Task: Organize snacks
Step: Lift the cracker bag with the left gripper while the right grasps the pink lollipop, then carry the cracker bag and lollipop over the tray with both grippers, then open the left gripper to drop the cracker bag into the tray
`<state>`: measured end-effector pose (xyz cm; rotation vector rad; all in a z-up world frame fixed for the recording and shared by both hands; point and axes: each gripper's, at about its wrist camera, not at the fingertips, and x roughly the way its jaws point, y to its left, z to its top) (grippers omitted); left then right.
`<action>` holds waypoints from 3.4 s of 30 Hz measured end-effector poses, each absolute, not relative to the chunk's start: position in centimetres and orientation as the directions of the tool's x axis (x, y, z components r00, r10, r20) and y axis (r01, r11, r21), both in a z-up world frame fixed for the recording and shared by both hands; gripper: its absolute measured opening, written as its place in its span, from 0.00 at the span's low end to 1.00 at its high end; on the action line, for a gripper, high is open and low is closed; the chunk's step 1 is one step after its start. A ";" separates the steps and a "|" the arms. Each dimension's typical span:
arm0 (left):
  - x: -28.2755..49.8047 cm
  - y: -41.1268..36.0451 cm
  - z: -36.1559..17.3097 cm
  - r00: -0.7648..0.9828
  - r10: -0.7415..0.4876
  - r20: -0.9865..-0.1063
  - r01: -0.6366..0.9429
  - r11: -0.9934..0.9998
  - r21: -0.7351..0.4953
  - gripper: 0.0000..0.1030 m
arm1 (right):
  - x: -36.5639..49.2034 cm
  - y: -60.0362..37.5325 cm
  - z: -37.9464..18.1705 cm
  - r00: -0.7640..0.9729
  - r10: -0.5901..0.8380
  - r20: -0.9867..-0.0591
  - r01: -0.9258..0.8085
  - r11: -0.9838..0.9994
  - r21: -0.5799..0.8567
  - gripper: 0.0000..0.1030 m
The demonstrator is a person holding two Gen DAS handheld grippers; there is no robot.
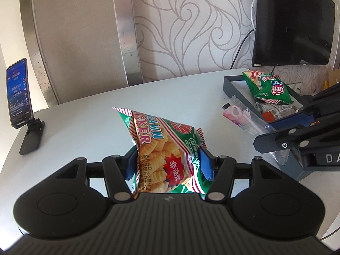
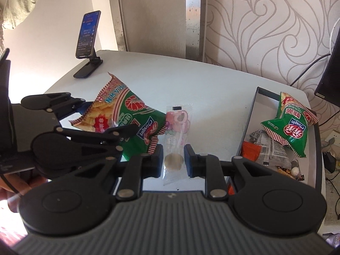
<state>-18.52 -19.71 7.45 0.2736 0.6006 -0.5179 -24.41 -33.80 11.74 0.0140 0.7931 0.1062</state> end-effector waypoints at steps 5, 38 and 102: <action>-19.1 -21.0 7.7 0.694 -0.406 -0.595 0.566 0.818 0.101 0.62 | -25.8 -34.3 12.0 0.708 0.092 -0.700 -0.068 0.996 0.062 0.24; -21.0 -29.0 10.2 0.635 -0.551 -0.541 0.692 0.718 0.081 0.62 | -31.1 -40.3 13.5 0.752 -0.035 -0.658 0.117 0.990 0.081 0.24; -20.2 -36.8 8.0 0.610 -0.574 -0.546 0.706 0.706 0.047 0.94 | -25.4 -50.6 7.7 0.608 -0.094 -0.788 0.216 0.975 0.050 0.33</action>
